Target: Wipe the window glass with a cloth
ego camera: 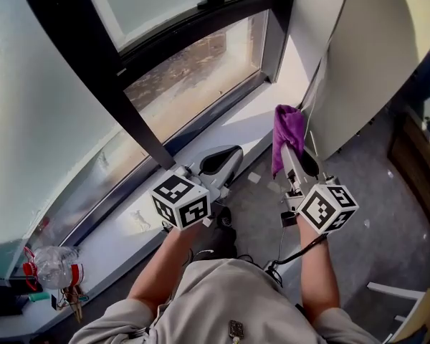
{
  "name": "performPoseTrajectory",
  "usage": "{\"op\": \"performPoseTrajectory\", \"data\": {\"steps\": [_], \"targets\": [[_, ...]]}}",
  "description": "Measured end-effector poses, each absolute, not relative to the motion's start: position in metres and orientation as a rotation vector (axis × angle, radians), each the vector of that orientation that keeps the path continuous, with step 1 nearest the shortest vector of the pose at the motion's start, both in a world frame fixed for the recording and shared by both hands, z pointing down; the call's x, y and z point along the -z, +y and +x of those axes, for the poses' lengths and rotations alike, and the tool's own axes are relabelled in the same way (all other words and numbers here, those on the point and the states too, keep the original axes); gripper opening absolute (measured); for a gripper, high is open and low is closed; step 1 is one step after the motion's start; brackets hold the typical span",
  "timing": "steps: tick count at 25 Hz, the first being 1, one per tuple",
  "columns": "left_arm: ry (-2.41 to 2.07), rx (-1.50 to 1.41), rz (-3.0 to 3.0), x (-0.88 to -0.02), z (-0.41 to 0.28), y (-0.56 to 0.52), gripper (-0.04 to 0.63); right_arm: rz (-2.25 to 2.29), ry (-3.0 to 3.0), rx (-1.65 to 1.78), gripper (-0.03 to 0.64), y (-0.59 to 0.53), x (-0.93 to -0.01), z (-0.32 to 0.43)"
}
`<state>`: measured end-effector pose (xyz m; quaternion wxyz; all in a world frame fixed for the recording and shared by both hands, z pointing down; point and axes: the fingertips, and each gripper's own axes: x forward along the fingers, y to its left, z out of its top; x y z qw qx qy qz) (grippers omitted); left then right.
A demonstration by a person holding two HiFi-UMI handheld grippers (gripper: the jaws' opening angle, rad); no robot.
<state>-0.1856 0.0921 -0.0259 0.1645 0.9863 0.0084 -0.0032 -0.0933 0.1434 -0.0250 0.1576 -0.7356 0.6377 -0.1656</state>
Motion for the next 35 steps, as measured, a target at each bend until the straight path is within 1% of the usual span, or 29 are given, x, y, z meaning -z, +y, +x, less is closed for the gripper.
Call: {"op": "performPoseTrajectory", "data": {"steps": [5,11,17,23,29,35], "targets": [[0.038,0.004,2.806,0.008,-0.135,0.063,0.0,-2.138,1.816,0.489,0.095,0.114,0.009,-0.04],[-0.045,0.029,2.805,-0.005,-0.074,-0.003,0.0,-2.142,1.903,0.518,0.095,0.05,-0.002,0.016],[-0.114,0.031,2.837,-0.004,-0.032,-0.052,0.0,-2.097,1.947,0.534,0.095,-0.007,-0.006,0.062],[-0.329,0.028,2.793,-0.024,-0.027,-0.103,0.0,-2.022,2.127,0.595,0.095,-0.066,-0.022,0.063],[-0.631,0.023,2.743,-0.057,-0.043,-0.155,0.0,-1.867,2.421,0.575,0.095,-0.132,-0.048,0.054],[-0.94,-0.018,2.72,-0.107,-0.067,-0.205,0.0,-1.582,2.814,0.334,0.095,-0.199,-0.084,0.029]]}}
